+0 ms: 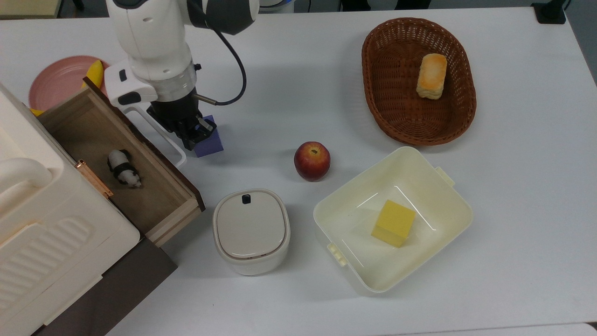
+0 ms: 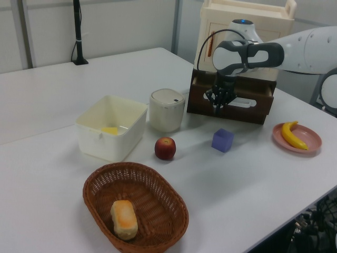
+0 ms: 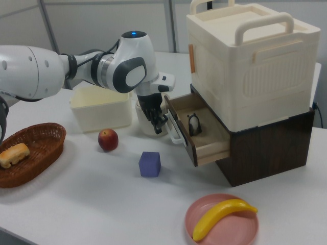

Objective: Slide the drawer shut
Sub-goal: 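Lower the gripper down to the front face of the open drawer, then push the drawer front with the gripper into the wooden unit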

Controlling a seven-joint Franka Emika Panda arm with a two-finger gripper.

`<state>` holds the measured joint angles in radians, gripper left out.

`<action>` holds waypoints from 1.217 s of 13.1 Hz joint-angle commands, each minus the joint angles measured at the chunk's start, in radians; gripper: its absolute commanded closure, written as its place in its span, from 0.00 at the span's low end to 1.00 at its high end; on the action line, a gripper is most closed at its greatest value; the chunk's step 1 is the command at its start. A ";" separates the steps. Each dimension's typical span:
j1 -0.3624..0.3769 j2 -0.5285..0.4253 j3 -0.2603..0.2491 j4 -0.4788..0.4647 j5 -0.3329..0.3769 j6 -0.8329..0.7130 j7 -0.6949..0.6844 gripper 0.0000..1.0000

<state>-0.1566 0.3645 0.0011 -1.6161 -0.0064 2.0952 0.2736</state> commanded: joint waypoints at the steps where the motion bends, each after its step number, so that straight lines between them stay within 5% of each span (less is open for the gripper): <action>1: -0.009 0.008 -0.003 0.022 0.017 0.011 0.019 1.00; 10: -0.021 0.013 -0.024 0.039 0.029 0.054 0.255 1.00; 16: -0.021 0.042 -0.027 0.044 0.029 0.055 0.265 1.00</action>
<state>-0.1813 0.3904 -0.0125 -1.5814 0.0071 2.1264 0.5238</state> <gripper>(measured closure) 0.991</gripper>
